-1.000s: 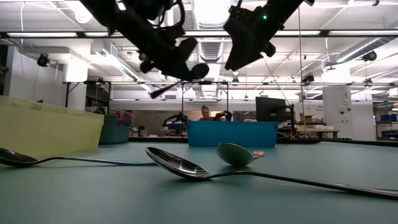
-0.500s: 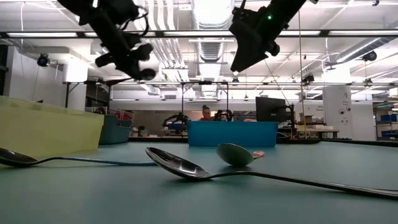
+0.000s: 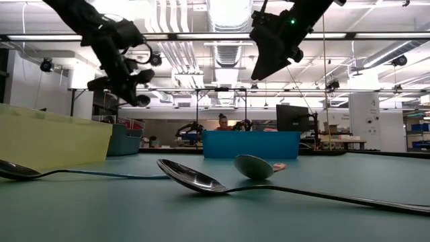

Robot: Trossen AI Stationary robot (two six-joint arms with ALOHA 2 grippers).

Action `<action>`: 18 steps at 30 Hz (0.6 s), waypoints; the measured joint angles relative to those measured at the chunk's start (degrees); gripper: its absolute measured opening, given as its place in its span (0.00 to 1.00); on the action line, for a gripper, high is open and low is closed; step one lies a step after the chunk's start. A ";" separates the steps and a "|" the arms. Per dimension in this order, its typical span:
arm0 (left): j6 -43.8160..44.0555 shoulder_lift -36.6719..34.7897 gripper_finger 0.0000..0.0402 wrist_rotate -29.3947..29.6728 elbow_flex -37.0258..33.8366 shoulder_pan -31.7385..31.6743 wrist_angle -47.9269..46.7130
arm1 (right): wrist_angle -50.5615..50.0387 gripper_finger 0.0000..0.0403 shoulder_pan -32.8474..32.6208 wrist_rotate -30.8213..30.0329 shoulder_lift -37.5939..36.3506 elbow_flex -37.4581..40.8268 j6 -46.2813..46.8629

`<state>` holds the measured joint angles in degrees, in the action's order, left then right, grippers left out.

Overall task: Sort silverware by color (type)
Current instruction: Put the black spoon into the blue bin

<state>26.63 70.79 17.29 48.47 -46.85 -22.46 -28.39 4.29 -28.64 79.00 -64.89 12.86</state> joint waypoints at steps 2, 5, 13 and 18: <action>0.85 -0.21 0.00 0.04 -1.43 -0.57 0.23 | 0.02 0.35 0.05 -0.01 0.00 0.06 -0.02; 1.91 -0.32 0.00 0.06 -3.99 -1.69 3.08 | 0.14 0.35 0.12 -0.03 0.00 0.06 -0.31; 5.49 -0.31 0.00 1.50 -8.94 -3.66 6.37 | 0.18 0.35 0.12 -0.03 0.00 0.06 -0.26; 7.59 -0.31 0.00 1.87 -10.92 -3.90 6.59 | 0.31 0.34 0.12 -0.03 0.00 0.08 -0.33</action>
<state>34.22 70.48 19.16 37.55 -50.75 -15.86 -28.08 4.40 -28.67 79.00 -64.82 12.53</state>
